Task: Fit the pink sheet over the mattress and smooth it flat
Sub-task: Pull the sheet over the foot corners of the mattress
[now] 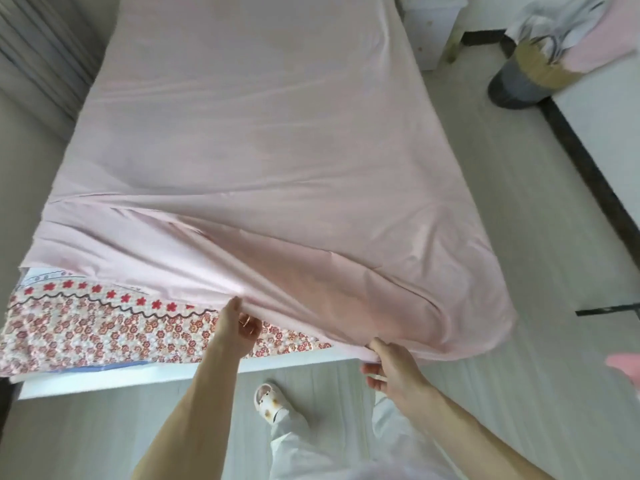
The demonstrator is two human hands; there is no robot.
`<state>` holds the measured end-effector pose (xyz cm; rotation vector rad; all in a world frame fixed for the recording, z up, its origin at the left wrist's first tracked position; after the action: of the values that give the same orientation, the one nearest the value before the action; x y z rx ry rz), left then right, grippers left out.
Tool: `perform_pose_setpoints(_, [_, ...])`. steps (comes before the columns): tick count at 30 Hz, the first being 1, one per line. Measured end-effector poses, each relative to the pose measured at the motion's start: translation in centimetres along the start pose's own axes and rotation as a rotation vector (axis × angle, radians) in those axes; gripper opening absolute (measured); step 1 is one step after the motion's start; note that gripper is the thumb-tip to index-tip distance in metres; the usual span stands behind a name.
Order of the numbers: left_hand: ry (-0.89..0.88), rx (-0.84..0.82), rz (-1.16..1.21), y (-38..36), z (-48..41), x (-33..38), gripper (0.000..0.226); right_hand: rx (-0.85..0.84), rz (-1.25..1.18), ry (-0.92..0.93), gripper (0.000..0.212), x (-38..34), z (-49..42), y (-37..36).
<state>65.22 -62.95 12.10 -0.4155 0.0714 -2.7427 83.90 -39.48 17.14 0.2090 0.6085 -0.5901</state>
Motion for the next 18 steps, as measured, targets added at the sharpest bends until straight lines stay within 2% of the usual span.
perform_pose_setpoints(2, [-0.041, 0.049, -0.136, 2.1, -1.0, 3.7, 0.02, 0.167, -0.136, -0.035, 0.014, 0.7, 0.2, 0.4])
perform_pose_setpoints(5, [-0.214, 0.119, -0.499, 4.5, -1.0, 7.7, 0.029, 0.336, -0.274, -0.055, 0.015, 2.2, 0.5, -0.4])
perform_pose_setpoints(7, [-0.29, 0.118, -0.666, 5.7, -0.3, 7.5, 0.036, 0.403, -0.371, -0.108, 0.012, 4.3, 0.8, -1.6])
perform_pose_setpoints(8, [-0.286, 0.093, -0.678, 6.4, 0.1, 6.6, 0.039, 0.41, -0.437, -0.166, 0.014, 5.6, 0.7, -2.8])
perform_pose_setpoints(10, [-0.25, 0.072, -0.653, 8.5, 0.8, 4.8, 0.042, 0.303, -0.472, -0.286, 0.037, 8.0, 0.5, -6.8])
perform_pose_setpoints(12, [-0.235, 0.068, -0.641, 10.4, 1.4, 3.8, 0.042, 0.073, -0.371, -0.375, 0.057, 8.8, 0.7, -12.5])
perform_pose_setpoints(15, [-0.26, 0.073, -0.666, 13.1, 2.0, 3.9, 0.042, -0.219, -0.18, -0.381, 0.065, 8.1, 1.1, -21.1])
perform_pose_setpoints(18, [-0.283, 0.059, -0.652, 15.0, 2.8, 4.7, 0.044, -0.342, -0.012, -0.346, 0.066, 6.8, 1.5, -27.0])
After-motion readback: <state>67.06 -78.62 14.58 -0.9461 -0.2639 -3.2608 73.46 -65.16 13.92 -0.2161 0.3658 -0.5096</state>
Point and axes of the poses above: each hand's wrist, its own z-axis away from the middle knuckle, its own y-axis out of the back of the hand, x = y × z, the point moved 6 cm from there along -z, towards the middle knuckle, and after that the axes turned 6 degrees about y, right-handed, at the moved point
